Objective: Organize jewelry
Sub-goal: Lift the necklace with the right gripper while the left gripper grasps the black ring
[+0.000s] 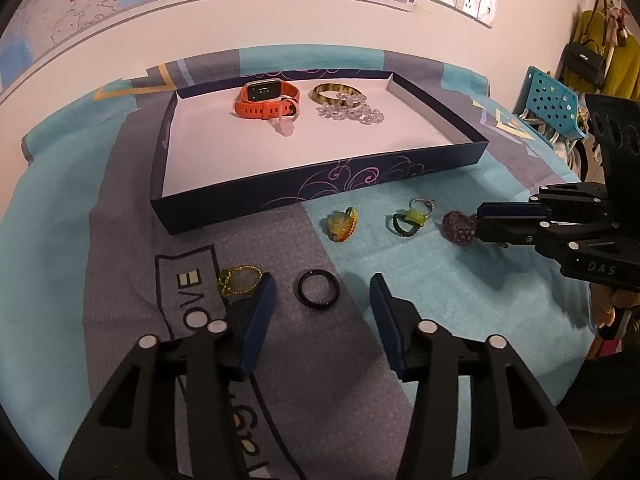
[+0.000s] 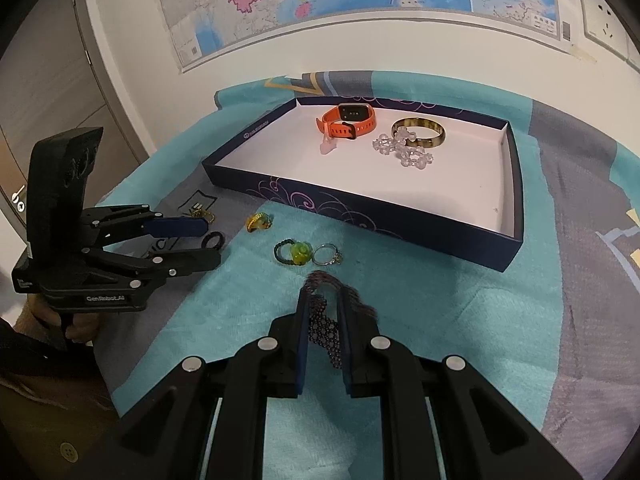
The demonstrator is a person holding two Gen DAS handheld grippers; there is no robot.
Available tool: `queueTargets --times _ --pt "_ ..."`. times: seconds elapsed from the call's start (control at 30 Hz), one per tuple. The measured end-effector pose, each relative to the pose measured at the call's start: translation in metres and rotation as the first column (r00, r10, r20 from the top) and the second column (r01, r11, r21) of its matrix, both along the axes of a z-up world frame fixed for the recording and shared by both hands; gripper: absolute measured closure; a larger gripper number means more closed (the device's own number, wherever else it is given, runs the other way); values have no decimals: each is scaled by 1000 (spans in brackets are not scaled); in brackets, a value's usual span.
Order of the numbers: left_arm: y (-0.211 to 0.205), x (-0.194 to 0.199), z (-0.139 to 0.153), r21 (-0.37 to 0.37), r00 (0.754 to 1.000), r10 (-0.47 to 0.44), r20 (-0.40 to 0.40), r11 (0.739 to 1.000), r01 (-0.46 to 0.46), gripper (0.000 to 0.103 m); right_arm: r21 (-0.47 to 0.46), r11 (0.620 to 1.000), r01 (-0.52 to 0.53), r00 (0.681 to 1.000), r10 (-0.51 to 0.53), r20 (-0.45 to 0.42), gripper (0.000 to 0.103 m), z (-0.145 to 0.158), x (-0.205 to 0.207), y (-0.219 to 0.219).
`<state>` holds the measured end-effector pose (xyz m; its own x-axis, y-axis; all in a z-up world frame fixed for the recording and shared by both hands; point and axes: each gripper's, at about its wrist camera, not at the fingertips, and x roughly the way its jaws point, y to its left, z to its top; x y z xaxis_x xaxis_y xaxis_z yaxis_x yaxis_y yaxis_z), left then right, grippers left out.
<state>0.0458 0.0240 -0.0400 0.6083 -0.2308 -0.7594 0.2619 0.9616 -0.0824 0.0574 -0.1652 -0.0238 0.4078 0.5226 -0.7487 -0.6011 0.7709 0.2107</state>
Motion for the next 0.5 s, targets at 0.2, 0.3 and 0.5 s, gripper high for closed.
queueTargets --times 0.2,0.3,0.5 --pt "-3 0 0 27 1000 1 7 1000 -1 77 6 1000 1 1000 -1 -3 91 0 0 0" --pt "-5 -1 0 27 1000 -14 11 1000 13 80 10 1000 2 1000 -2 0 91 0 0 0" --pt "-5 -3 2 15 1000 -12 14 1000 12 81 29 1000 7 1000 -7 0 91 3 1 -3"
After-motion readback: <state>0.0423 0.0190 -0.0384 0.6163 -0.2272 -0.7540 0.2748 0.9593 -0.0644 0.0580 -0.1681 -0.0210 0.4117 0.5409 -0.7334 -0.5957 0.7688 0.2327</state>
